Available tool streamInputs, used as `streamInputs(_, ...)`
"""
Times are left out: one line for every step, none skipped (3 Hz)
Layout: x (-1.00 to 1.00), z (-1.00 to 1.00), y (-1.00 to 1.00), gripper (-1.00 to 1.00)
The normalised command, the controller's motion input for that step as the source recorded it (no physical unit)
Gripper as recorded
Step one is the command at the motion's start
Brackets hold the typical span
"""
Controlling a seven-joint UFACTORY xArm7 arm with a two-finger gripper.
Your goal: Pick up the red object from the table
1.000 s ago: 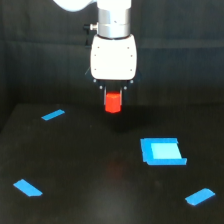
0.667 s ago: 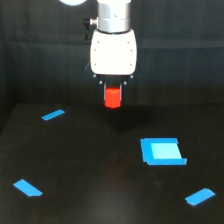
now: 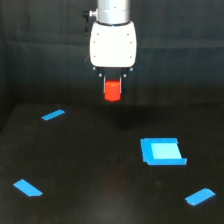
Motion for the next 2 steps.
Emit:
streamInputs(0.10,0.20,0.05,-0.94)
streamInputs(0.02,0.09,0.01,-0.94)
